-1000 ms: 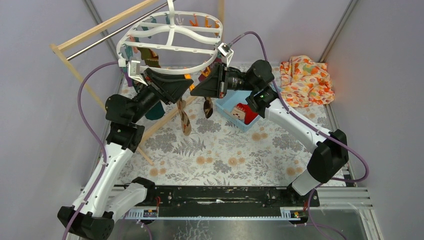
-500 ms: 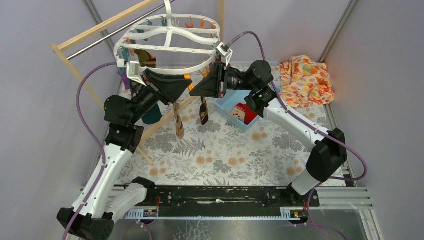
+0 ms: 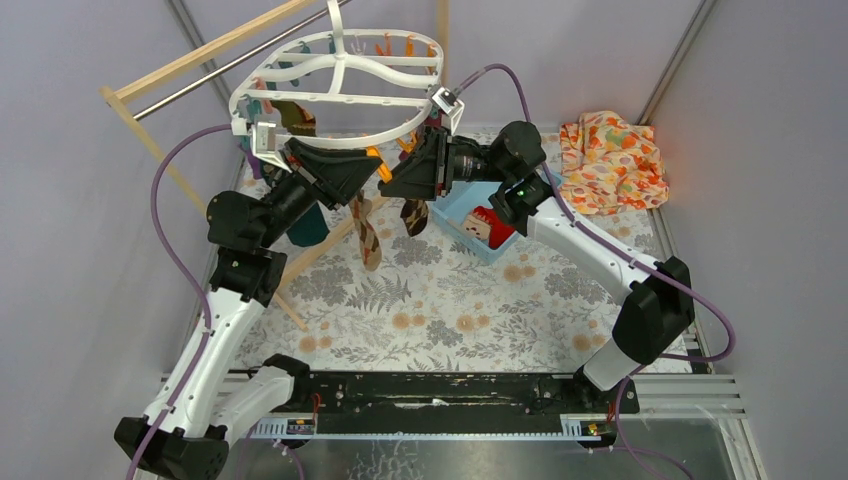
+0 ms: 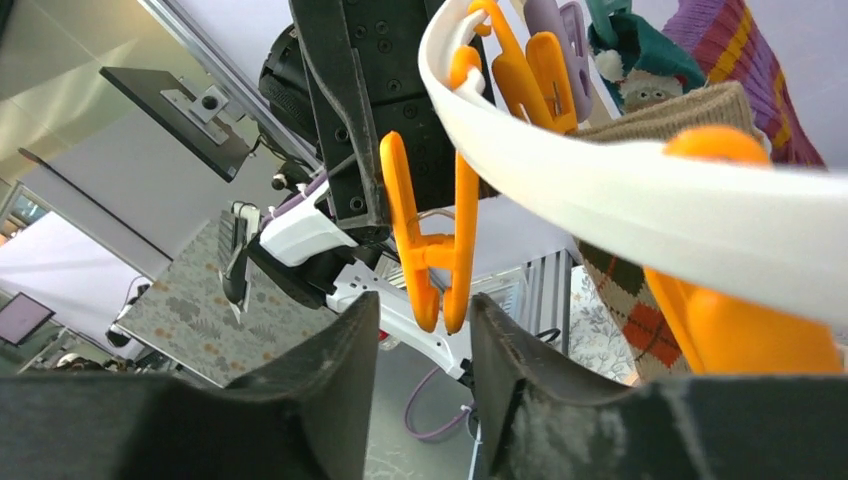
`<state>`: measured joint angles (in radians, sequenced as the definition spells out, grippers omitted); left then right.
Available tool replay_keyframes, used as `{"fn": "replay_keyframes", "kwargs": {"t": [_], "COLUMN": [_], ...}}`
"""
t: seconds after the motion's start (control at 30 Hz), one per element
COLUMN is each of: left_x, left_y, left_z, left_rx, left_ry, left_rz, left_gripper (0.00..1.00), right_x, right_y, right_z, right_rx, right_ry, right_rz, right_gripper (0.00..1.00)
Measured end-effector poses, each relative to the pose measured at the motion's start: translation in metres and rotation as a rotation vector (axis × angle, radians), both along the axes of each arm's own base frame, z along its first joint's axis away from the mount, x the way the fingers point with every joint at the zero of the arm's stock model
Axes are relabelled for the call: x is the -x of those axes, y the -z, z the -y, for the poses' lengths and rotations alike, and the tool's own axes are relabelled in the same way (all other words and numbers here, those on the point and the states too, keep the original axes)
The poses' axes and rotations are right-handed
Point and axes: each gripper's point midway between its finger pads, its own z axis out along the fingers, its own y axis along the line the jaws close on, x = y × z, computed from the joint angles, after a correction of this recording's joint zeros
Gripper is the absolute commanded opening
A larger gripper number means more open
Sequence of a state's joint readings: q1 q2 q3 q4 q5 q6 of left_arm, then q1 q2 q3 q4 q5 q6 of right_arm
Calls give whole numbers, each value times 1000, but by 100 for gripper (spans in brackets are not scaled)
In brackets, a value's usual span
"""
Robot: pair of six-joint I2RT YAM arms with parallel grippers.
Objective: Clip the socks to the hanger
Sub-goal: Open the clamp at the hanger.
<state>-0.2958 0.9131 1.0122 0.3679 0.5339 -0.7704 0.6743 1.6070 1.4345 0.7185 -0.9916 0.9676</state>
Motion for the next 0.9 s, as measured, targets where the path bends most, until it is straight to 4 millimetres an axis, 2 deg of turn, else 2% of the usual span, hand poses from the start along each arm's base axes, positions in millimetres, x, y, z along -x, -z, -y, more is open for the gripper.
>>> {"fn": "replay_keyframes", "kwargs": {"t": [0.17,0.47,0.73,0.9], "left_x": [1,-1,-7,-13], "left_y": [1,4,12,28], "left_z": [-1,-3,-5,-6], "left_rx": [0,2,-19,-52], "left_ry": [-5,-18,-48,-70], "left_rz": [2,-7,-25,-53], "left_gripper": [0,0,0,0], "right_x": [-1,-3,8,-6], "right_y": [11,36,45,53], "right_z": [0,9,34,57], "right_rx": [34,113,180,274], "right_ry": [15,98,204,404], "right_rz": [-7,-29,5,55], "right_gripper": [54,54,54,55]}}
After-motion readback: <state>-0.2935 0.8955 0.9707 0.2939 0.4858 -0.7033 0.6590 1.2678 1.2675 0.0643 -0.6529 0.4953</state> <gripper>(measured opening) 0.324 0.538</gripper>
